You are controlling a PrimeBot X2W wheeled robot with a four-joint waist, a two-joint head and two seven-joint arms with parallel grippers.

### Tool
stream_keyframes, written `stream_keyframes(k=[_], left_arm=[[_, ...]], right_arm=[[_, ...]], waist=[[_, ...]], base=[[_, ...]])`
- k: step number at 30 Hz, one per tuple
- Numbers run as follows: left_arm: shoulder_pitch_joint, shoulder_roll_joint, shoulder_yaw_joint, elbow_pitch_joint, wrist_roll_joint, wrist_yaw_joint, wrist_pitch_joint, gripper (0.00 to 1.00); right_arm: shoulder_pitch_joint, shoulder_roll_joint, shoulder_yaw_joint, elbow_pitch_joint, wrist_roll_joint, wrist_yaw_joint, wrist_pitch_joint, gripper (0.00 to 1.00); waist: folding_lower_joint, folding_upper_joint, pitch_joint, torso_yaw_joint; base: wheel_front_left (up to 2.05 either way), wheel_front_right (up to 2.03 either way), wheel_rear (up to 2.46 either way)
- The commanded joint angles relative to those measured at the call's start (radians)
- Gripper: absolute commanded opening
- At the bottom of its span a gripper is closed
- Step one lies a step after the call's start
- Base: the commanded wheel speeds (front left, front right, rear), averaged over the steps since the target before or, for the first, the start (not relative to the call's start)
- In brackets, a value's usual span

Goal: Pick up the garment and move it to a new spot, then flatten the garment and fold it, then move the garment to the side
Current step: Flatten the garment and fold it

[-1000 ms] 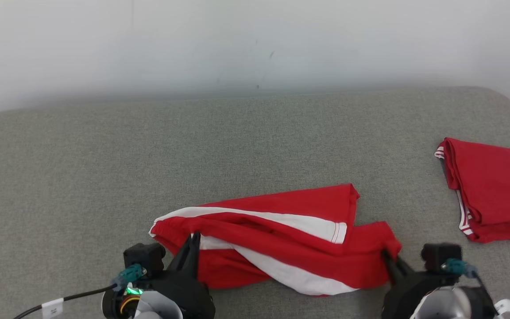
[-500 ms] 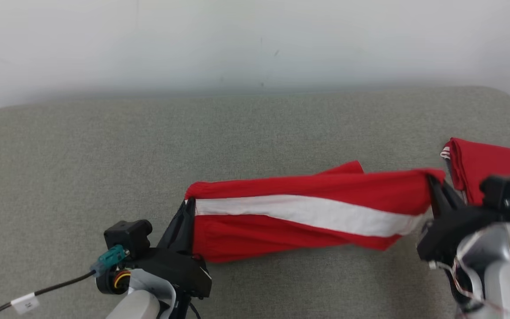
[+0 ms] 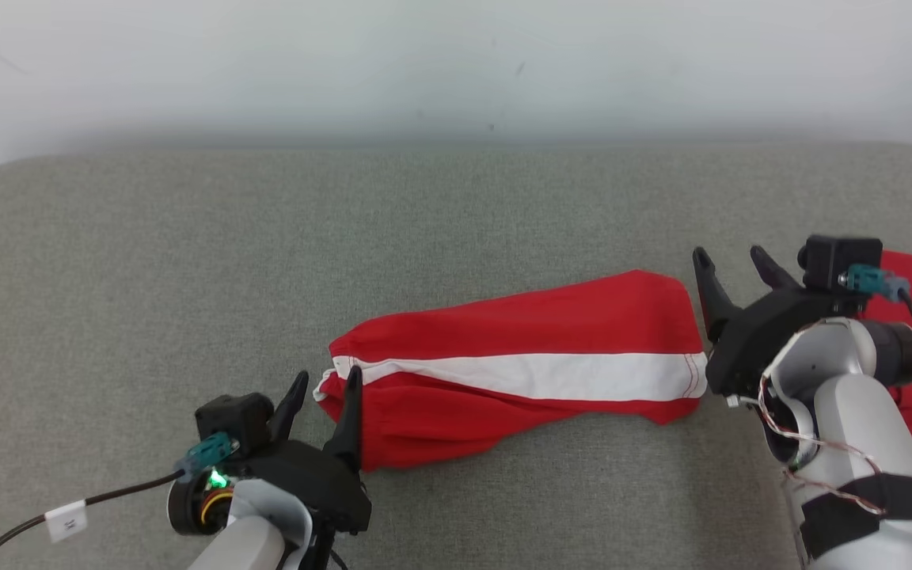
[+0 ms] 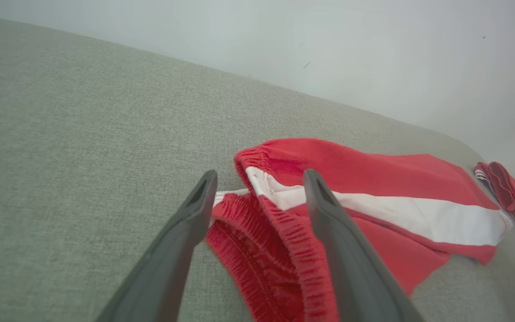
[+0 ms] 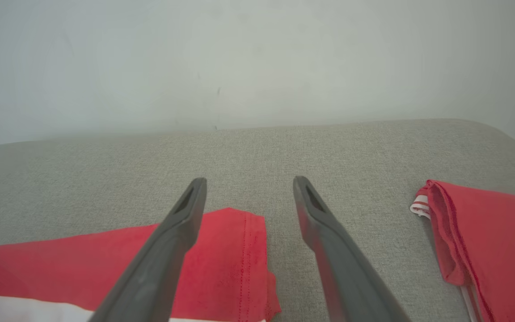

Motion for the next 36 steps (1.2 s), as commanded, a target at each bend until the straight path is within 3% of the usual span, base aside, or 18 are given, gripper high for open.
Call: stream_keyframes(k=[1,10,17,25,26,30,35,36], left_arm=[[0.024,0.005,0.003,0.004,-0.014,-0.007,0.008,1.00],[0.060,0.052,0.030,-0.022,-0.102,-0.024,0.121,1.00],[-0.013,0.093,0.047,-0.029,-0.144,0.019,0.273,1.00],[-0.064,0.121,0.031,-0.038,-0.153,0.072,0.403,1.00],[-0.067,0.123,0.034,-0.046,-0.158,0.083,0.419,0.96],[-0.067,0.132,0.032,-0.055,-0.170,0.106,0.461,0.54],[-0.060,0.145,0.026,-0.076,-0.180,0.114,0.499,0.44],[-0.058,0.144,0.026,-0.081,-0.185,0.114,0.505,0.36]], right_arm=[[0.032,-0.011,0.011,-0.011,0.007,-0.003,-0.007,1.00],[0.188,-0.034,0.034,-0.183,0.016,-0.003,0.030,1.00],[0.275,-0.023,0.063,-0.316,-0.016,-0.003,0.063,1.00],[0.327,0.005,0.065,-0.371,-0.002,-0.003,0.069,1.00],[0.335,0.010,0.066,-0.377,-0.003,-0.003,0.073,1.00],[0.336,0.014,0.064,-0.386,-0.006,-0.003,0.079,1.00],[0.331,0.020,0.059,-0.389,-0.001,-0.003,0.080,1.00],[0.331,0.021,0.059,-0.390,0.000,-0.003,0.080,1.00]], waist=[[-0.0002,-0.0002,-0.019,-0.003],[-0.0002,-0.0002,-0.058,-0.039],[-0.0002,-0.0002,-0.050,-0.061],[-0.0002,-0.0002,-0.033,-0.082],[-0.0002,-0.0002,-0.030,-0.086],[-0.0002,-0.0002,-0.026,-0.093],[-0.0002,-0.0002,-0.022,-0.096],[-0.0002,-0.0002,-0.021,-0.096]], base=[[0.00,0.00,0.00],[0.00,0.00,0.00],[0.00,0.00,0.00],[0.00,0.00,0.00],[0.00,0.00,0.00],[0.00,0.00,0.00],[0.00,0.00,0.00],[0.00,0.00,0.00]])
